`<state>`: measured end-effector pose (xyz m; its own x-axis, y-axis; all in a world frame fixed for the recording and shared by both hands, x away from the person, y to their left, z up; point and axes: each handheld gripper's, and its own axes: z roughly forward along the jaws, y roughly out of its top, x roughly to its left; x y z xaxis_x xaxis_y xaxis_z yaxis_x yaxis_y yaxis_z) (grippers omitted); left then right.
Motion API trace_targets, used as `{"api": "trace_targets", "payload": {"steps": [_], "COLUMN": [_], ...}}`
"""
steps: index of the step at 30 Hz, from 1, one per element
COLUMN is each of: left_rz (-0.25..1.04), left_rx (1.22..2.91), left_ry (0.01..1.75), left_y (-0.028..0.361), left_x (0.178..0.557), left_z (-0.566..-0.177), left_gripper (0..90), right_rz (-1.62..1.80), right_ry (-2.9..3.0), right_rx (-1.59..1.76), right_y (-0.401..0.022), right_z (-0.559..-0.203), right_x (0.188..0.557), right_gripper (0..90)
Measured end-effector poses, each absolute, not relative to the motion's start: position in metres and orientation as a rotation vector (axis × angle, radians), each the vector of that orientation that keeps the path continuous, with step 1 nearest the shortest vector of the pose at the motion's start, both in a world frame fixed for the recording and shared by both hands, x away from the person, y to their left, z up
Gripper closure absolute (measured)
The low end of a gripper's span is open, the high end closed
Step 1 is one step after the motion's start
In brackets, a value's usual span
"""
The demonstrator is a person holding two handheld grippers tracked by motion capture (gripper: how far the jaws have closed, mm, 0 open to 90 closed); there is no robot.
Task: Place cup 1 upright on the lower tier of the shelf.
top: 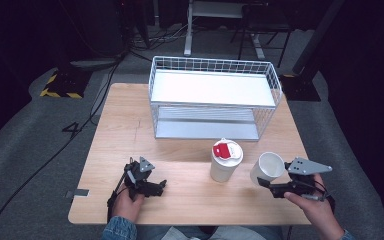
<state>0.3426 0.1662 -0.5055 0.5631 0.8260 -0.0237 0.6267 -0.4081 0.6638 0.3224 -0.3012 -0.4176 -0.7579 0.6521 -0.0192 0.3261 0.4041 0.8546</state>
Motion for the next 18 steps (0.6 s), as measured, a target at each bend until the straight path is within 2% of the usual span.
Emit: {"api": "trace_targets", "payload": {"steps": [9,18], "left_rz": [0.414,0.414], "left_rx": [2.156,2.156], "left_ry": [1.176,1.176], "left_y": [0.165,0.165], "left_x": [0.342,0.342], "left_z": [-0.506,-0.506], "left_gripper": [0.0,0.0], "right_rz": [1.289,1.277], "right_ry": [2.242,2.197], "right_rx": [0.878,0.916], "right_y": [-0.299,-0.294], "right_z": [-0.397,-0.392], "right_x": [0.352,0.379], "right_gripper": [22.5,22.5]}}
